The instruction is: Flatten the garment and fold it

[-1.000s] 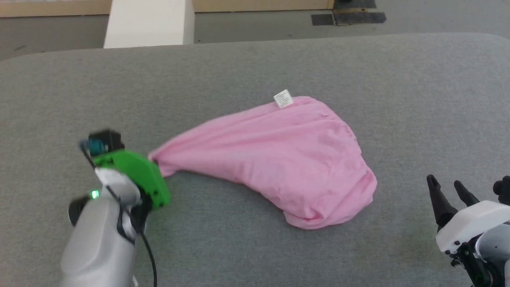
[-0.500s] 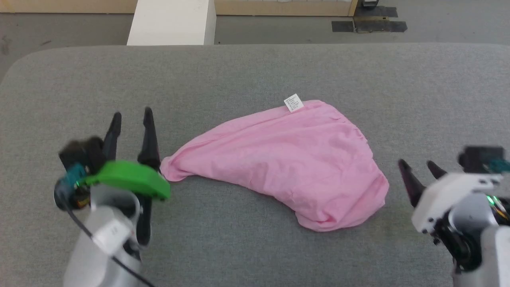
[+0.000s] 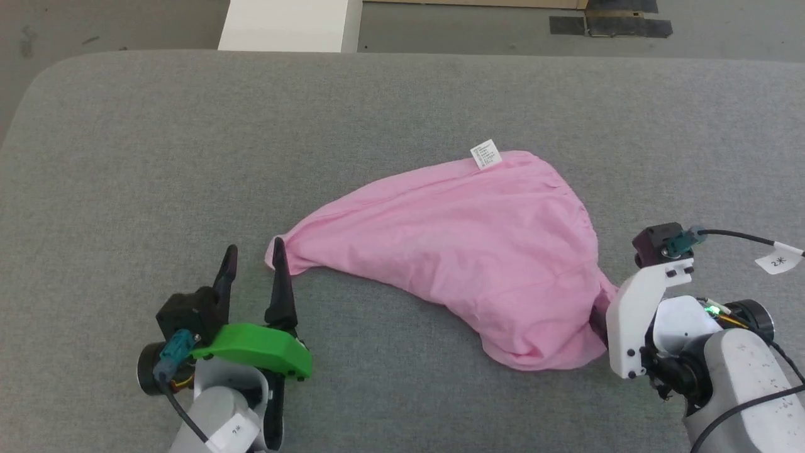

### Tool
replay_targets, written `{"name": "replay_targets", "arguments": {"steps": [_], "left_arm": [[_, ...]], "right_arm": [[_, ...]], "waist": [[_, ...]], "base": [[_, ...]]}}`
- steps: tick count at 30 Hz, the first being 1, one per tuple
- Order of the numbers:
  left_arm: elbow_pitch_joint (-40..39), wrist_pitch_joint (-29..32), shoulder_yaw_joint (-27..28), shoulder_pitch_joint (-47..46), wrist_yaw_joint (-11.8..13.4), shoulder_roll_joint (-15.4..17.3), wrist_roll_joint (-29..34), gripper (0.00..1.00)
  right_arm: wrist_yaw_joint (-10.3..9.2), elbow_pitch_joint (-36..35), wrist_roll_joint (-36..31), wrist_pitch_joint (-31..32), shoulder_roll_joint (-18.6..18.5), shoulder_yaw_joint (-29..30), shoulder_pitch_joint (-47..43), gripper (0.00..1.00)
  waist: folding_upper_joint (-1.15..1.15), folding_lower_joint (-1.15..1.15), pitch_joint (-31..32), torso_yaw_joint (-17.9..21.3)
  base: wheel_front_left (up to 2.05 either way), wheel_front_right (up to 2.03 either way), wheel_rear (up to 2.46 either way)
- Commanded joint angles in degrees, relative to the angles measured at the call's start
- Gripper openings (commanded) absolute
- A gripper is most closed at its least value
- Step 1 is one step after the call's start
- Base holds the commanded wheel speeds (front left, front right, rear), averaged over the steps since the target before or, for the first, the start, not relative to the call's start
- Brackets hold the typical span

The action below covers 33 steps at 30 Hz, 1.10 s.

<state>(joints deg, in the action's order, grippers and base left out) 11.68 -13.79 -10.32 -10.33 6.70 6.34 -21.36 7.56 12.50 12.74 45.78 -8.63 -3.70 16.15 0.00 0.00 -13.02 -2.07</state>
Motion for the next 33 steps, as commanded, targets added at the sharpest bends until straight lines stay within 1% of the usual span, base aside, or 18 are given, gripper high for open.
{"name": "replay_targets", "arguments": {"steps": [1,5,9,13,16,18,19,20,21,24,27,29,33], "left_arm": [[0.3,-0.4,-0.2,0.3,0.3,-0.3,-0.6,1.0],[0.8,-0.4,-0.3,-0.2,0.1,-0.2,-0.8,1.0],[1.2,-0.2,-0.3,-0.2,0.2,0.0,-1.1,1.0],[1.7,0.4,-0.6,0.1,0.1,0.0,-1.5,1.0],[2.1,0.8,-0.6,0.6,0.4,-0.1,-1.8,1.0],[2.3,1.4,-0.7,0.9,0.6,-0.1,-2.0,1.0],[2.4,1.7,-0.7,1.0,0.6,0.0,-2.1,1.0],[2.5,1.9,-0.7,1.0,0.6,0.1,-2.2,1.0],[2.6,2.2,-0.8,1.1,0.7,0.1,-2.3,1.0],[2.4,3.8,-0.7,0.9,0.8,0.4,-2.9,1.0],[1.8,7.4,-1.2,-1.0,0.5,1.1,-3.3,1.0],[2.3,12.4,-1.9,-3.3,0.6,1.7,-3.5,1.0],[4.9,26.9,-4.0,-8.9,1.0,2.8,-4.7,1.0]], "right_arm": [[-0.08,0.7,0.9,-0.8,-0.1,0.2,-1.2,0.0],[-0.08,-2.1,2.3,-4.6,-0.2,4.6,-2.7,0.0],[-0.08,-9.0,2.5,-6.6,0.6,11.7,-8.4,0.0],[-0.08,-14.2,2.0,-5.1,3.1,17.3,-16.3,0.0],[-0.08,-15.8,3.0,-1.8,4.8,18.4,-21.5,0.0],[-0.08,-16.3,3.4,-1.3,5.3,19.0,-22.8,0.0],[-0.08,-16.5,3.7,-1.8,5.4,19.3,-22.8,0.07],[-0.08,-16.8,3.9,-2.8,5.5,19.4,-22.5,0.5],[-0.08,-17.2,3.9,-3.9,5.6,19.8,-22.0,1.0],[-0.08,-17.9,5.1,-8.6,5.7,22.3,-19.7,1.0],[-0.08,-17.9,6.5,-12.5,5.7,24.3,-17.6,1.0],[-0.08,-18.2,6.6,-14.3,5.7,25.5,-16.4,1.0],[-0.08,-19.0,5.8,-15.9,5.7,27.0,-14.2,1.0]], "waist": [[0.0,0.0,0.3,0.5],[0.0,0.0,1.3,1.3],[0.0,0.0,2.5,2.2],[0.0,0.0,3.1,2.7],[0.0,0.0,3.4,3.3],[0.0,0.0,3.4,3.6],[0.0,0.0,3.4,3.7],[0.0,0.0,3.5,3.8],[0.0,0.0,3.6,3.9],[0.0,0.0,3.9,4.4],[0.0,0.0,3.8,4.8],[0.0,0.0,3.6,5.0],[0.0,0.0,2.8,5.9]], "base": [[0.0,0.0,0.0],[0.0,0.0,0.0],[0.0,0.0,0.0],[0.0,0.0,0.0],[0.0,0.0,0.0],[0.0,0.0,0.0],[0.0,0.0,0.0],[0.0,0.0,0.0],[0.0,0.0,0.0],[0.0,0.0,0.0],[0.0,0.0,0.0],[0.0,0.0,0.0],[0.0,0.0,0.0]]}}
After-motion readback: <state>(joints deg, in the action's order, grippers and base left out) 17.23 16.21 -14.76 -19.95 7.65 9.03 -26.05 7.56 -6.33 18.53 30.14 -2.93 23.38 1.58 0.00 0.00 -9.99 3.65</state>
